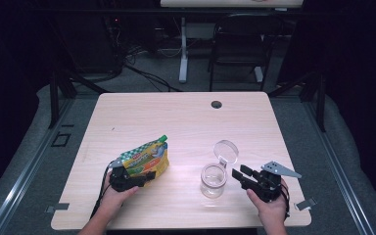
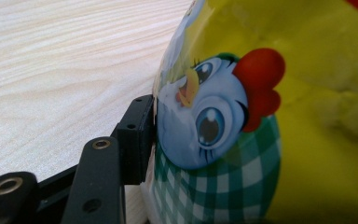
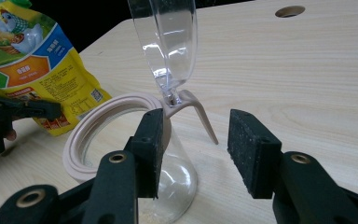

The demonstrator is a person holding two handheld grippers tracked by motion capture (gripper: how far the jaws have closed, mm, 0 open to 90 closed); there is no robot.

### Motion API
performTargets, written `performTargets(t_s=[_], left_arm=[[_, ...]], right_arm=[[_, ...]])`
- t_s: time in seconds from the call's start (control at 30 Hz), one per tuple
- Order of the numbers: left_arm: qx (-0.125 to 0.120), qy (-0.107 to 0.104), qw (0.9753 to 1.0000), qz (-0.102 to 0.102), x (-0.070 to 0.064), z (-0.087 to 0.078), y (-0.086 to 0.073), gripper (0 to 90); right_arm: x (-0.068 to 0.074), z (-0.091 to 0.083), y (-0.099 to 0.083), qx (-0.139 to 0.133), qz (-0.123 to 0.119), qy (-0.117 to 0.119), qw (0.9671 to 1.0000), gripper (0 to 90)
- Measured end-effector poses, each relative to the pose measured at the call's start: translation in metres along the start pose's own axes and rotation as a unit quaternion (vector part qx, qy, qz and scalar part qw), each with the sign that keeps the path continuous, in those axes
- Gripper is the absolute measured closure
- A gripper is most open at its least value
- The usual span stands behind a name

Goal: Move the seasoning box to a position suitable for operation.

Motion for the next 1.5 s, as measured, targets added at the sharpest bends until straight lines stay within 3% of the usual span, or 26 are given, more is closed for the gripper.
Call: performTargets(t_s=[0.53,0.97,1.5], left_arm=[[-0.004,0.001,1.0,-0.003,-0.0001,0.0007,0.0005,51.7],[-0.007,0.023,0.9995,0.018,-0.002,0.0022,0.0001,59.1],[-0.013,0.023,0.9993,0.025,-0.0045,-0.0003,0.0003,62.7]], right_arm=[[0.0001,0.0002,0.0,0.0,-0.002,0.0,1.0,55.8],[-0.0002,0.0002,-0.0001,0.001,-0.004,0.002,1.0,55.8],[-0.0016,0.0001,-0.0004,0.001,-0.002,0.0,1.0,55.8]])
Point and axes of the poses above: each handheld gripper's, and its own axes: z roughly forward along the jaws, y roughly out of its top, x roughly to its left, the point moved 5 cm from there along z, roughly forward along the jaws
